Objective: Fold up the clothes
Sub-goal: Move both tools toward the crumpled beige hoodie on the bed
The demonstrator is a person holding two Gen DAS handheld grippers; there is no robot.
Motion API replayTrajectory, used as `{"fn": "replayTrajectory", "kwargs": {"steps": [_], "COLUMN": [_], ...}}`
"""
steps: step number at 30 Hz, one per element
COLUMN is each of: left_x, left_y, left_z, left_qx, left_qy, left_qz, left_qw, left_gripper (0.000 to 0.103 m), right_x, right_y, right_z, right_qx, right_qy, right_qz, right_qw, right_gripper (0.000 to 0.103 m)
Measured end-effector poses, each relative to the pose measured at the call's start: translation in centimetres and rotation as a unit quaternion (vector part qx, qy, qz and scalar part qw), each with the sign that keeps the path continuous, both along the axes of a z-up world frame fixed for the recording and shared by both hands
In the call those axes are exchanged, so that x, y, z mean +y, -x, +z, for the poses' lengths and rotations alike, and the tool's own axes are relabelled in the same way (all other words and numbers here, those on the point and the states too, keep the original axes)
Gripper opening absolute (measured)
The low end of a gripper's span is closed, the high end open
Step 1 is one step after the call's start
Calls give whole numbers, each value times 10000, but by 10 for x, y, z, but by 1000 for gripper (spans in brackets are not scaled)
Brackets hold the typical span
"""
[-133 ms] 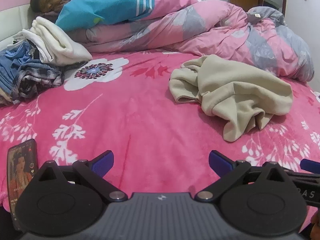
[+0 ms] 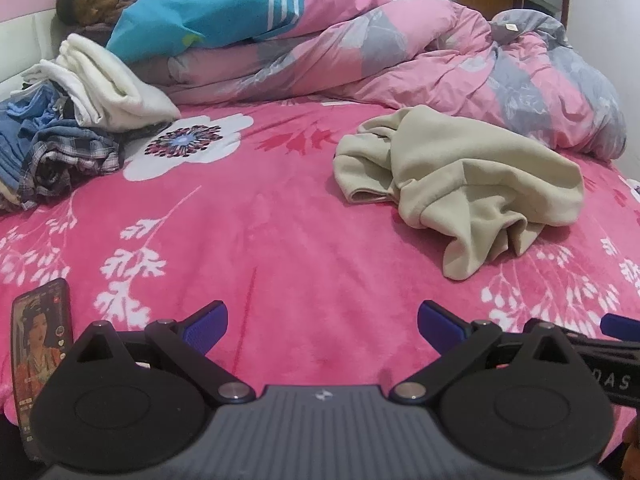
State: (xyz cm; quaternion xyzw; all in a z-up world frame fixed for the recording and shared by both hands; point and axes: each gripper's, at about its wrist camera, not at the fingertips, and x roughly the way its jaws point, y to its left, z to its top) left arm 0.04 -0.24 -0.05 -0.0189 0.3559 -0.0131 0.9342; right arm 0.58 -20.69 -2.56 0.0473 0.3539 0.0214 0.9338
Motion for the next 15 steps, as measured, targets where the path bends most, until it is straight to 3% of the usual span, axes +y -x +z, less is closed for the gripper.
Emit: {"fn": "replayTrajectory", "kwargs": {"steps": [10, 15], "left_x": [-6, -3], "left_y": [-1, -1], "left_z": [-1, -2], "left_qx": [8, 78], "left_qy": [-25, 45], "left_qz": [-188, -14], "left_qw": [9998, 10000], "left_gripper": [102, 103], "right_x": [-9, -15], "right_y": [2, 1], "right_z": [4, 6], "right_qx": [18, 37], "right_qy": [57, 159], "right_qz": [-388, -645], "right_qw": [9992, 9978], "right_gripper": [102, 102]}}
